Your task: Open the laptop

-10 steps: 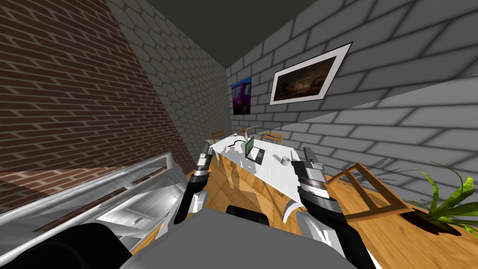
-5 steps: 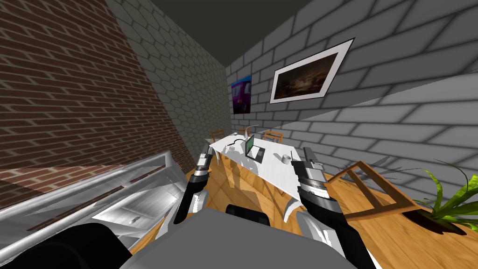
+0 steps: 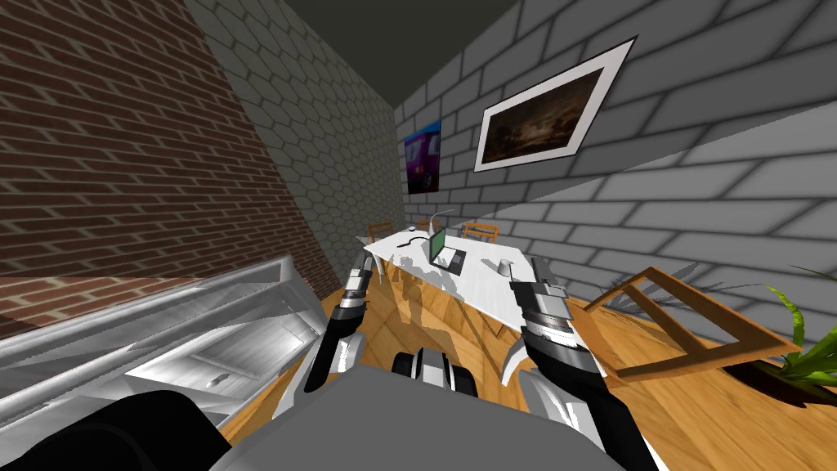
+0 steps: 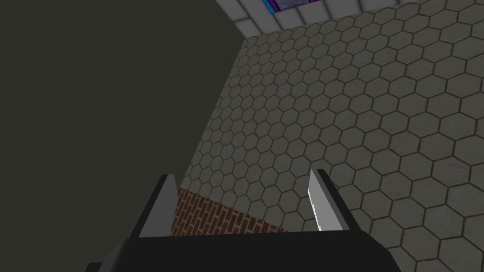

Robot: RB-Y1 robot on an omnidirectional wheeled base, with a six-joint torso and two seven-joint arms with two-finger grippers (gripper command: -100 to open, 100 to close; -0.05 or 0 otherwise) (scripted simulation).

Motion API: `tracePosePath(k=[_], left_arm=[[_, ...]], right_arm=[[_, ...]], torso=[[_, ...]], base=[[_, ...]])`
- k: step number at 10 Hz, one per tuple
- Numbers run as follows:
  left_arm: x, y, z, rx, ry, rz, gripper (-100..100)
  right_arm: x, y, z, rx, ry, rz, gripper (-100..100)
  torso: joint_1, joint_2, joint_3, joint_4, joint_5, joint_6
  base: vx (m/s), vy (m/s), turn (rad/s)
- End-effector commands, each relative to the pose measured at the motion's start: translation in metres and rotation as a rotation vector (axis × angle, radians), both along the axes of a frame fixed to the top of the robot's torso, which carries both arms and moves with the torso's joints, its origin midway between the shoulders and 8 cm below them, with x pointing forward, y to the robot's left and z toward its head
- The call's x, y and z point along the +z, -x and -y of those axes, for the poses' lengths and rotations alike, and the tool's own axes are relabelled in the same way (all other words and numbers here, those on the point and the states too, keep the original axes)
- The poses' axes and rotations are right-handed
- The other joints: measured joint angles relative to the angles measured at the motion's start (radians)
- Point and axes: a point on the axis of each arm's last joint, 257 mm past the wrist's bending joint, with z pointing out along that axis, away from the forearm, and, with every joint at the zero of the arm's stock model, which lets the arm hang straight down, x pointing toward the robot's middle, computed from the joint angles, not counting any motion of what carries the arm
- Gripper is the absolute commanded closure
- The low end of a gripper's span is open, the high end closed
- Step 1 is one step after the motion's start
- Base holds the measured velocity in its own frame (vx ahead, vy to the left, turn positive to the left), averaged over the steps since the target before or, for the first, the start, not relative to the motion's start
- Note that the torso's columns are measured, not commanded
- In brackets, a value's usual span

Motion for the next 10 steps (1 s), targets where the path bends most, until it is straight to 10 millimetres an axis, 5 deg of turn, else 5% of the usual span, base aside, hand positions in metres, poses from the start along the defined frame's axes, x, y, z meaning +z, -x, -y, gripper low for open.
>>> tracePosePath(k=[1, 10], left_arm=[[0.000, 0.000, 0.000, 0.000, 0.000, -0.001, 0], [0.000, 0.000, 0.000, 0.000, 0.000, -0.001, 0]], right_arm=[[-0.009, -0.010, -0.009, 0.004, 0.088, -0.040, -100], [-0.055, -0.067, -0.025, -0.108, 0.469, -0.212, -100]], torso=[[0.001, 0.033, -0.069, 0.033, 0.000, 0.000], [0.001, 0.047, -0.094, 0.047, 0.000, 0.000]], base=[[0.030, 0.065, -0.012], [0.041, 0.110, -0.018]])
